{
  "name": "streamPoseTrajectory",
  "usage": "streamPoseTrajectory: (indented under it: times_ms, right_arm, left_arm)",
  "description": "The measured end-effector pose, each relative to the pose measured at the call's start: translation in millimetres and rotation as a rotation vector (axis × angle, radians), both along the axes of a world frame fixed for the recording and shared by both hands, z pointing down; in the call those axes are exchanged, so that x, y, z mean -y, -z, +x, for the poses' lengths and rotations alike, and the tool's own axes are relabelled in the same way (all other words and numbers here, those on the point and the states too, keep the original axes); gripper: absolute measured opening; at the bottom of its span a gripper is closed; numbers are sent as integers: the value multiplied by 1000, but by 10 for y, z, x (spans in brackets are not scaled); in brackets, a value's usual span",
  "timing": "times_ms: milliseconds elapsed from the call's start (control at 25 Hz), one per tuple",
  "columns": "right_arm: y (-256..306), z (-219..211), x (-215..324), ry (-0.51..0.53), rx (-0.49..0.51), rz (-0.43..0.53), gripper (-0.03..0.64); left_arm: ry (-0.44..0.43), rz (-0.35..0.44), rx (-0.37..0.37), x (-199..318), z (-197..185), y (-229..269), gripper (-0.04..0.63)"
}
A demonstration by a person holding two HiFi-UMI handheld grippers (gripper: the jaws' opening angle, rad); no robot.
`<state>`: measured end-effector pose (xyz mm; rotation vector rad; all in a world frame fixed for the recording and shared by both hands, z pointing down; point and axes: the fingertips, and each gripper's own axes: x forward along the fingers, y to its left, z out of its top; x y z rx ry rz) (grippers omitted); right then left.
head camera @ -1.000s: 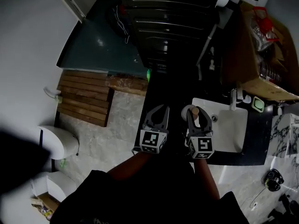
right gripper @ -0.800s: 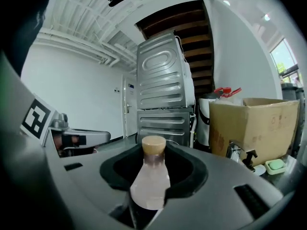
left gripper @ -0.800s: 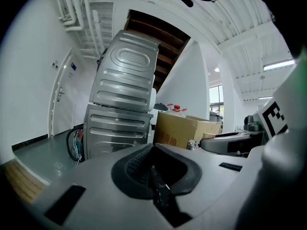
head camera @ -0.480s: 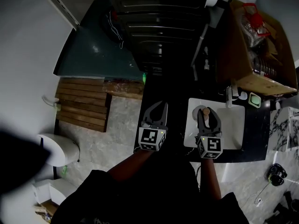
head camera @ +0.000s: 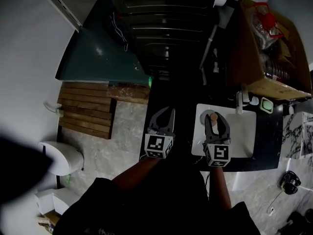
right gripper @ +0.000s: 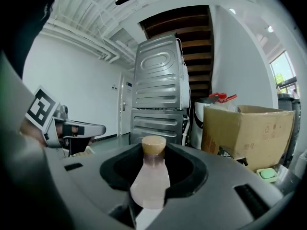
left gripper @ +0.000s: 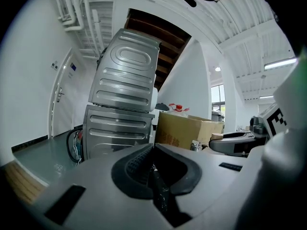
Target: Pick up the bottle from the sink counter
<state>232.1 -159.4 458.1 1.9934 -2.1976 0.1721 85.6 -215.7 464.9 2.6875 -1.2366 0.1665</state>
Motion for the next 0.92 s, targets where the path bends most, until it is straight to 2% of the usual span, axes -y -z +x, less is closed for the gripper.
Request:
streamPoseTrajectory:
  times_ms: [680,920]
  right_arm:
    - [29,-16,112,18,-14,4,164]
    - [25,-36,123,20,10,8,164]
  left_arm:
    - [13,4,2,61,15,-11,17]
    - [28,7,10,103,-38,-20,18]
